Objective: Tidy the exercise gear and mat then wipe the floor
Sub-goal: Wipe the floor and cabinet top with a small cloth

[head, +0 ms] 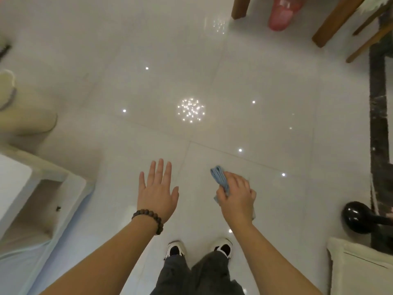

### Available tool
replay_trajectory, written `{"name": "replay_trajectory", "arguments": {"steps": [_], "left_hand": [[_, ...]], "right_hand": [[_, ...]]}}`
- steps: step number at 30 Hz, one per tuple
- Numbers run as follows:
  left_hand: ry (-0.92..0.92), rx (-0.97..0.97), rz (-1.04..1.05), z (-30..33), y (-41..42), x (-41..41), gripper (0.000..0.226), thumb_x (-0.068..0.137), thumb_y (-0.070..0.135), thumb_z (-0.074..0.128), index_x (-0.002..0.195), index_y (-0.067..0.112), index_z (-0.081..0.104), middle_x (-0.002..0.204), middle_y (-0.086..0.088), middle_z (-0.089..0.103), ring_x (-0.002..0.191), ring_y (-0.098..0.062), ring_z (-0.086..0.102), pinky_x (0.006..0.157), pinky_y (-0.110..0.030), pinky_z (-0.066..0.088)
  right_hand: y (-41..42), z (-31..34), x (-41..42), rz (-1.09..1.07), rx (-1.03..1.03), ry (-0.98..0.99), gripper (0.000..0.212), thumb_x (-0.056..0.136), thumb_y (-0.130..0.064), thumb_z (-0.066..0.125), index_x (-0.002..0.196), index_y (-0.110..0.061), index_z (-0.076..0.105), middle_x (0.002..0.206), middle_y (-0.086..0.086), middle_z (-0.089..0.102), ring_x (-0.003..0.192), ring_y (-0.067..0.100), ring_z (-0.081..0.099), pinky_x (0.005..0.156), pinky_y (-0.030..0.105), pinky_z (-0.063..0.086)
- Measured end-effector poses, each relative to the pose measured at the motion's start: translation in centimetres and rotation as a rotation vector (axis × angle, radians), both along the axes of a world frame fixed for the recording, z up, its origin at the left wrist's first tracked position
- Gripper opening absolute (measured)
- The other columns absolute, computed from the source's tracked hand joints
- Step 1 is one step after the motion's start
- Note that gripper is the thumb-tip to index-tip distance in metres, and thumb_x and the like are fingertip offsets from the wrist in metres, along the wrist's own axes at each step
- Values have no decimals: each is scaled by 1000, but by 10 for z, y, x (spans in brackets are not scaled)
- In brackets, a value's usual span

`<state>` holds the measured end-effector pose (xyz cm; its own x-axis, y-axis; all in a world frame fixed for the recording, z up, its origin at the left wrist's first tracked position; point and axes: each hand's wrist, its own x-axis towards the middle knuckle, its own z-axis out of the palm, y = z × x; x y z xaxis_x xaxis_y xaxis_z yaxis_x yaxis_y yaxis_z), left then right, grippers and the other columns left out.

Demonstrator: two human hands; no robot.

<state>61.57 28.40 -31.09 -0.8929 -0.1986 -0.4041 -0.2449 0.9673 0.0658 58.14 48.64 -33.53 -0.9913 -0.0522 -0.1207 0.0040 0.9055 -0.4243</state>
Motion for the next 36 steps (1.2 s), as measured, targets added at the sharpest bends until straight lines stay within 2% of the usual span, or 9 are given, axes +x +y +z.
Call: {"name": "replay_trajectory", "arguments": {"steps": [7, 14, 20, 27, 29, 31, 33, 36], "left_hand": [[-11, 5, 122, -40, -18, -42, 69, 99, 48, 19, 150, 21, -19, 158, -3, -21, 146, -22, -18, 119, -46, -6], [-39, -19, 175, -111, -41, -89, 69, 99, 49, 19, 150, 20, -18, 158, -4, -21, 146, -23, -18, 119, -47, -6], [-56, -42, 150, -219, -72, -130, 70, 99, 50, 19, 150, 20, -19, 158, -5, -21, 146, -24, -19, 119, -48, -4], [-29, -59, 100, -360, -126, -169, 69, 99, 47, 22, 151, 19, -15, 159, -4, -19, 146, -23, -18, 119, -48, -5], [-34, -73, 94, -393, -143, -180, 70, 99, 48, 22, 151, 19, -15, 159, -4, -19, 146, -22, -19, 119, -48, -4], [-22, -68, 108, -421, -157, -191, 71, 99, 49, 23, 152, 19, -13, 159, -4, -18, 146, -23, -18, 119, -48, -4], [-19, -51, 120, -446, -167, -201, 72, 99, 49, 25, 152, 19, -13, 160, -4, -18, 146, -23, -17, 119, -48, -4], [-34, -38, 107, -482, -173, -213, 74, 98, 51, 26, 151, 20, -15, 159, -4, -20, 146, -23, -19, 119, -48, -4]], "right_hand": [[-18, -34, -70, 138, 12, -36, 57, 79, -43, 28, 124, -23, 57, 120, -4, 59, 112, 17, 49, 85, 35, 32], [-52, -112, -126, 285, 25, -22, 51, 78, -37, 34, 116, -20, 62, 113, -2, 64, 106, 22, 56, 79, 37, 34], [-97, -224, -177, 393, 32, 48, 44, 77, -33, 41, 112, -19, 64, 105, -1, 66, 100, 25, 60, 73, 39, 41], [-165, -363, -234, 501, 76, 41, 48, 82, -34, 34, 121, -20, 59, 119, 2, 60, 117, 26, 50, 86, 45, 37], [-179, -395, -248, 519, 96, 0, 47, 87, -33, 40, 131, -21, 52, 135, 6, 52, 131, 27, 39, 98, 51, 30], [-188, -424, -260, 539, 169, -110, 54, 94, -41, 43, 145, -27, 33, 155, 6, 27, 145, 25, 13, 112, 56, 10], [-191, -452, -268, 532, 243, -201, 63, 95, -55, 32, 151, -33, 12, 161, 2, 0, 147, 24, -10, 113, 57, -7], [-193, -485, -275, 504, 281, -240, 69, 90, -68, 22, 150, -41, -1, 159, -2, -18, 144, 24, -24, 112, 61, -11]]}}
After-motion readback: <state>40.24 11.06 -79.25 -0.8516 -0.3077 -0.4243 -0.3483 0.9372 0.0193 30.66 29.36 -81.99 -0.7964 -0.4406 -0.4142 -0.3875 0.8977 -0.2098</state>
